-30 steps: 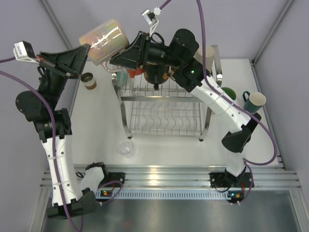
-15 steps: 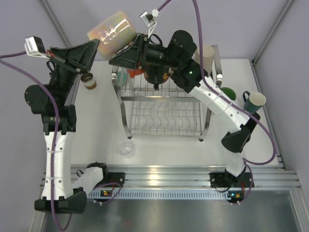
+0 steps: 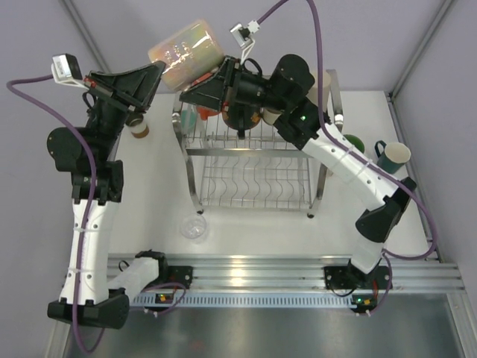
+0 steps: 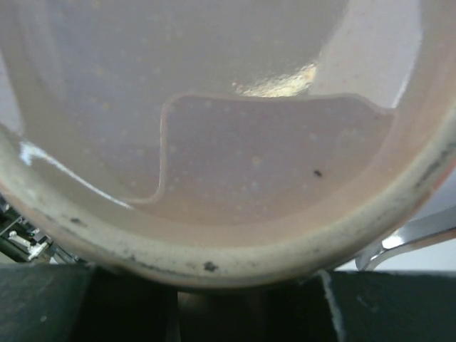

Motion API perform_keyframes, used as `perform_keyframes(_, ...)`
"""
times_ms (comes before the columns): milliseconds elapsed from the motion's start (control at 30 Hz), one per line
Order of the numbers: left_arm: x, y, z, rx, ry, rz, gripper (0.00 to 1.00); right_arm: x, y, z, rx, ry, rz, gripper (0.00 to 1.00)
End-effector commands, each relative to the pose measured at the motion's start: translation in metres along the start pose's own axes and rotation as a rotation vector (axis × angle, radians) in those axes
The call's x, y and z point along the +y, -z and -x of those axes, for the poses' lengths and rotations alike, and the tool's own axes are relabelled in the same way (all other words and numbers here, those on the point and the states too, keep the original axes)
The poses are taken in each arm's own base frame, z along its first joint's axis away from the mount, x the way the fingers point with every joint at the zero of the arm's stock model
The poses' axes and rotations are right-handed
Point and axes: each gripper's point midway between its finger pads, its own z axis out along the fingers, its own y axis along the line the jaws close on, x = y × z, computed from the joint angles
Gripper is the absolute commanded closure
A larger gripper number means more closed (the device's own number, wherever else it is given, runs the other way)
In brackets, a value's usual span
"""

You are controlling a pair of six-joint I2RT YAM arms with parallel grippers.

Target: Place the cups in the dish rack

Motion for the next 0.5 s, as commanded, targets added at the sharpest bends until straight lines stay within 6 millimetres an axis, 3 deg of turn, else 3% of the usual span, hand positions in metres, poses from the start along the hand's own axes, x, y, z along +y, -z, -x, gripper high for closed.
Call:
perform_keyframes(0, -0.024, 0.005, -0.013, 0.061, -0.091, -0.111, 1.00, 0.039, 0.014, 0.019, -0.057, 0.083, 0.090, 1.00)
perform_keyframes(100, -0.023, 0.007, -0.015, 0.067, -0.093, -0.112, 0.97, 0.046, 0.017, 0.025, -0.079, 0.107, 0.090, 1.00)
perform_keyframes(367, -0.030, 0.013, -0.017, 0.062, -0.098, -0.136, 0.67, 0.066, 0.032, 0.043, -0.154, 0.166, 0.079, 1.00)
perform_keyframes(467, -0.033, 0.013, -0.017, 0.059, -0.097, -0.146, 0.60, 0.068, 0.034, 0.047, -0.166, 0.174, 0.075, 1.00)
